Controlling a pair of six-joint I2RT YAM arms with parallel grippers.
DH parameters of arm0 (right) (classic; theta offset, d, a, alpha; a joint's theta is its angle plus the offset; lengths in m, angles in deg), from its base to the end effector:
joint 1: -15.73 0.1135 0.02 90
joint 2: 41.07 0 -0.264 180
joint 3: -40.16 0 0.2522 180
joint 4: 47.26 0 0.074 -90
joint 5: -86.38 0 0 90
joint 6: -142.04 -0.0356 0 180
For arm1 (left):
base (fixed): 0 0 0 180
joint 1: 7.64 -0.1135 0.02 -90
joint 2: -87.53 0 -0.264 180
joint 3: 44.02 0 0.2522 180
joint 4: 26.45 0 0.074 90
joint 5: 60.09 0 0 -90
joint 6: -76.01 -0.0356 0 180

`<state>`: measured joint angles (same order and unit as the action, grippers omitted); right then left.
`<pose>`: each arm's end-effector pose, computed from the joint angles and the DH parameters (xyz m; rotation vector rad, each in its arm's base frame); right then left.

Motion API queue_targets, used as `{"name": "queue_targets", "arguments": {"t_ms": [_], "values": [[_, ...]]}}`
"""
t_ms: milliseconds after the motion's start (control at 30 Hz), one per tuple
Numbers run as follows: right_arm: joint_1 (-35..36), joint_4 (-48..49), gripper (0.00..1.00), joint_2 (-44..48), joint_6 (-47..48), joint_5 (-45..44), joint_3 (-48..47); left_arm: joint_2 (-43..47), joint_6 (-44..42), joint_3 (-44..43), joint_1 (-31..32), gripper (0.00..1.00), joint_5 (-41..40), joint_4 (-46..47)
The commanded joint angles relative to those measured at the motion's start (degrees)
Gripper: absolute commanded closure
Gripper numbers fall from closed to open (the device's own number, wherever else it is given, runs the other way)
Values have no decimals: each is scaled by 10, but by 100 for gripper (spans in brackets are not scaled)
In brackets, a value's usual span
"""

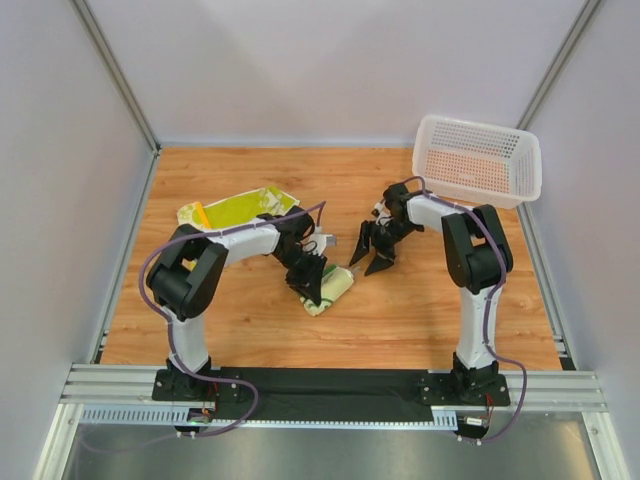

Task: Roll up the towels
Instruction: Roll the towel

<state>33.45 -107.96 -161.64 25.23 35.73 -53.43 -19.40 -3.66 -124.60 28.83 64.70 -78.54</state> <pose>0.3581 0.1381 0.1249 -0.1993 -2.7599 -0.9368 0.2642 -0.2205 0.1530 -0.7524 -2.8303 0.9593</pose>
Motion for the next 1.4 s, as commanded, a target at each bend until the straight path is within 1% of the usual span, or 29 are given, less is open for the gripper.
{"name": "queue_targets", "arguments": {"t_ms": [0,33,67,133,233,267,300,333,400,433,533,700,867,967,1233,1367], "values": [[-10,1,43,10,36,-79,1,-47,4,-15,-32,90,64,-41],[-11,2,42,13,41,-80,2,-57,8,-23,-45,90,76,-46],[-12,2,42,24,43,-82,4,-69,12,-27,-51,90,104,-54],[-11,12,40,38,50,-79,20,-100,19,-37,-65,90,120,-62],[-11,72,36,80,41,-38,72,-116,34,-43,-82,89,148,-59],[-10,111,36,90,36,-24,91,-119,41,-45,-87,89,157,-61],[-10,130,36,114,32,-3,106,-126,45,-47,-91,88,164,-59],[-8,148,35,123,21,5,136,-130,57,-53,-97,88,169,-62],[-4,203,34,145,11,27,163,-154,62,-66,-104,87,190,-84],[-2,240,33,164,1,34,192,-158,72,-67,-108,87,199,-84],[16,286,31,184,-10,54,226,-172,80,-65,-113,87,209,-76],[51,356,30,171,-42,72,266,-193,116,-37,-131,87,259,-30],[72,445,30,155,-86,65,289,-208,115,-19,-148,87,278,-23],[79,482,30,150,-105,56,292,-212,116,-16,-155,87,283,-21],[94,534,30,116,-139,42,284,-231,118,-13,-165,87,291,-23],[109,542,30,102,-145,41,281,-236,138,-1,-170,87,303,1]]}}
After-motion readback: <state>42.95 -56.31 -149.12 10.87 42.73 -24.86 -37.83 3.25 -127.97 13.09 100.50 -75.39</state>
